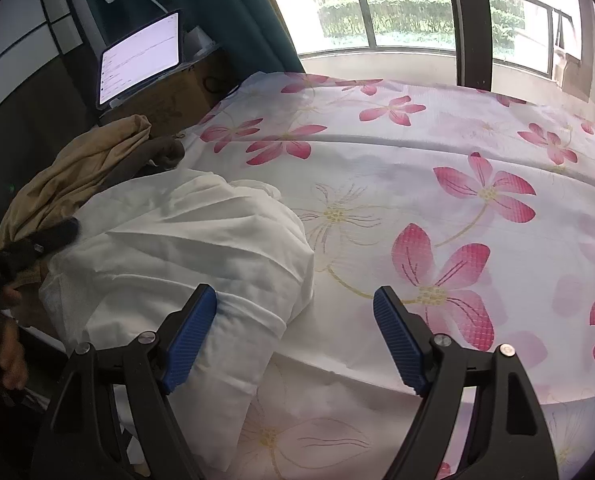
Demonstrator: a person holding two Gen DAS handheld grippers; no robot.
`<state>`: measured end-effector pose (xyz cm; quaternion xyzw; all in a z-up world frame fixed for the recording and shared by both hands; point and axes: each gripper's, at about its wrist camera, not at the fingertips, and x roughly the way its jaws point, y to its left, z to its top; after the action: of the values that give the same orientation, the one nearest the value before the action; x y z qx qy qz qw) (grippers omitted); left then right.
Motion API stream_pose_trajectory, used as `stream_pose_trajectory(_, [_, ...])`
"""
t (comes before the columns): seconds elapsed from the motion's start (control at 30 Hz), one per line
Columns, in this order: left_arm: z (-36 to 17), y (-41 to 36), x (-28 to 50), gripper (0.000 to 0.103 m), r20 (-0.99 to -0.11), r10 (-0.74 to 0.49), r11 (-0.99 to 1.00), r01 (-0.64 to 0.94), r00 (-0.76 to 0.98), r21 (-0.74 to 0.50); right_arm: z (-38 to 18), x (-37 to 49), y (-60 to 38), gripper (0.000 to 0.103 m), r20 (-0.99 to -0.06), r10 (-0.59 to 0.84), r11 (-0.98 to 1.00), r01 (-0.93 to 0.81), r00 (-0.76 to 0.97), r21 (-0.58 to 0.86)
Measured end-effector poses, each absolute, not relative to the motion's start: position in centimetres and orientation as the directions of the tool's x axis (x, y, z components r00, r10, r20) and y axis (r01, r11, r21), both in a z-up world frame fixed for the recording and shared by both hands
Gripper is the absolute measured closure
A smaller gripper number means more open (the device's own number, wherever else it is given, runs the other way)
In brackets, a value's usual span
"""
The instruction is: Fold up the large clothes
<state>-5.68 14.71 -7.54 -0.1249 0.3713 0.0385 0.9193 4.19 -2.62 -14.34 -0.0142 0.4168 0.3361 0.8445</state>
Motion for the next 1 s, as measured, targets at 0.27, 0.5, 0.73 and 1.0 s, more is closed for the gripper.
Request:
stream_pose_trajectory(0.27, [-10.2,16.8,-4.5,0.066,-0.740,0.006,0.955,-0.223,0.673,-0.195,-14.2,4.4,-2.9,0.022,-0.718,0.557,0.773,-0.578,0.417,0.263])
stream_pose_trajectory(0.5, [-8.9,16.5,-4.4,0.066,-0.728,0.021,0.956,-0.227,0.686,-0.186,-14.0,4.5,-3.3,0.022,-0.715,0.557,0.776,-0.572,0.424,0.265])
stream_pose_trajectory(0.73, [-6.4,14.8,-4.8,0.066,-0.690,0.012,0.965,-0.190,0.724,-0.182,-13.3,4.3,-4.7,0.022,-0.702,0.552,0.789,-0.553,0.450,0.266])
stream_pose_trajectory(1.0, [-5.7,12.6,-4.7,0.066,-0.689,-0.006,0.969,-0.166,0.725,-0.183,-12.4,3.6,-6.6,0.022,-0.684,0.546,0.803,-0.534,0.483,0.265])
